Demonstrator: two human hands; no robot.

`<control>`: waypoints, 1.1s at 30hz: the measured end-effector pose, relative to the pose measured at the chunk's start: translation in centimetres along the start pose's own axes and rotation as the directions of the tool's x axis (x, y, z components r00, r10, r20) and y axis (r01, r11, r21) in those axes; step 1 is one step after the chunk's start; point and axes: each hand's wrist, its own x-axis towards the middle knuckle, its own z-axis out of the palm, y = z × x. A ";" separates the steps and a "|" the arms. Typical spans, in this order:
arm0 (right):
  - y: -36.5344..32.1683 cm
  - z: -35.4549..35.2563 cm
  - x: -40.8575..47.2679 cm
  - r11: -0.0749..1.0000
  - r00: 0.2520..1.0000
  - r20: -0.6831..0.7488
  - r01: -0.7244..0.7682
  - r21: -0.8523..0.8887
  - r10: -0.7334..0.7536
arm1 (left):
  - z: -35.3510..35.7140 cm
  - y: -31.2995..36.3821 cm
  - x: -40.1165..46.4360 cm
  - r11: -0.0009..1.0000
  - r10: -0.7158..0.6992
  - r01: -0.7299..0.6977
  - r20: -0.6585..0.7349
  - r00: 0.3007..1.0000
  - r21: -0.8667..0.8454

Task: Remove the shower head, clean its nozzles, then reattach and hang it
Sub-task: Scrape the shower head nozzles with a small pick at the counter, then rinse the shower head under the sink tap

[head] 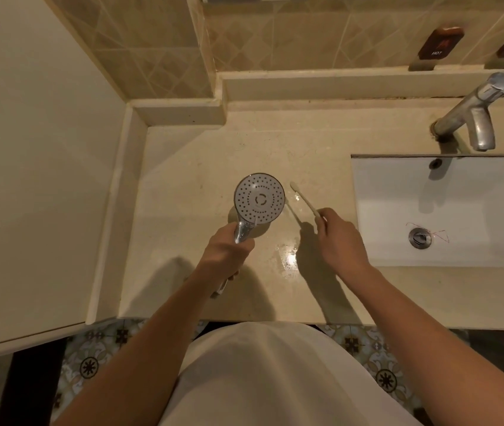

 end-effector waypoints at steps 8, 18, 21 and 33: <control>-0.7 4.1 -2.3 0.999 0.991 0.129 -0.029 -0.040 0.034 | -0.7 -0.2 -0.1 0.997 -0.030 0.035 0.071 0.997 -0.069; -1.6 6.9 -0.9 0.980 0.971 0.135 -0.192 -0.060 0.198 | -1.6 -1.6 -0.3 0.994 -0.020 0.023 0.030 0.999 -0.105; -1.7 7.7 -0.7 0.974 0.962 0.163 -0.203 -0.101 0.218 | -2.0 -2.2 -0.4 0.996 -0.013 0.015 0.017 1.000 -0.092; -0.8 8.1 -1.4 0.974 0.960 0.173 -0.211 -0.078 0.222 | -3.1 -2.7 -0.5 0.990 -0.007 0.020 0.093 0.996 -0.141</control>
